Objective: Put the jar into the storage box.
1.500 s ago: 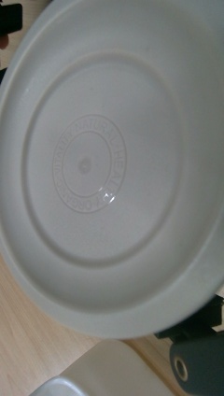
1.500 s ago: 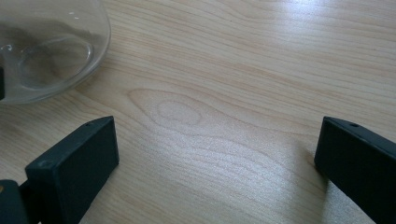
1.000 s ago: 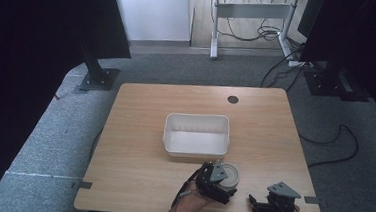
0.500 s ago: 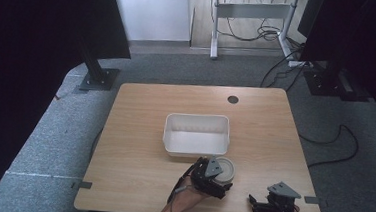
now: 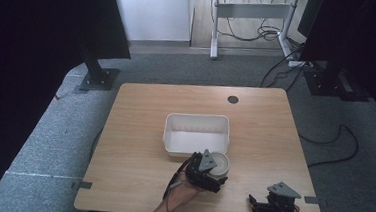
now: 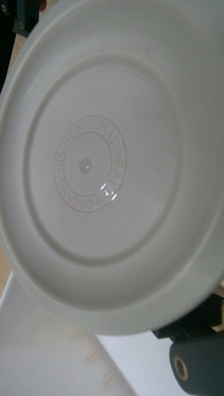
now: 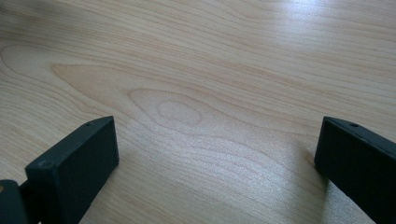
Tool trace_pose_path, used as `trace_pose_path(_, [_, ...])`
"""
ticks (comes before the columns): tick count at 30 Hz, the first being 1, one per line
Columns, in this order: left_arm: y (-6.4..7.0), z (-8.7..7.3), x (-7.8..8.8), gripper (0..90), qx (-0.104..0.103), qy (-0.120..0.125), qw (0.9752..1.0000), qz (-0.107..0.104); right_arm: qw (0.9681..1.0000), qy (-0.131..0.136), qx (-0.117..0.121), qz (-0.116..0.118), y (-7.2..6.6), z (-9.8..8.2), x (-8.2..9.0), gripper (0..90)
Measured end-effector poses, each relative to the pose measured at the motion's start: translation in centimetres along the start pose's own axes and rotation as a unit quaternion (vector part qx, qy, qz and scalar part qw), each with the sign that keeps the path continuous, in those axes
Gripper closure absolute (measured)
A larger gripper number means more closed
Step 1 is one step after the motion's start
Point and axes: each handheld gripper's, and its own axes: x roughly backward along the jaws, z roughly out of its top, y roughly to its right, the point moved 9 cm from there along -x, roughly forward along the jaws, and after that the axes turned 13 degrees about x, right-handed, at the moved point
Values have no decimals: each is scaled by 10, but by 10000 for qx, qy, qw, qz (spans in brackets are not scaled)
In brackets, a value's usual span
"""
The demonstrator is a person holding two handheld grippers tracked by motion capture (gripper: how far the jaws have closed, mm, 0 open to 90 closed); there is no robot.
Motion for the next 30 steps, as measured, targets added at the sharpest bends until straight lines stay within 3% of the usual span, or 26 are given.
trace_pose_path(30, [-48,18,15,104,203,146,9987,450,10000,3,-1,1,0,0,0,0])
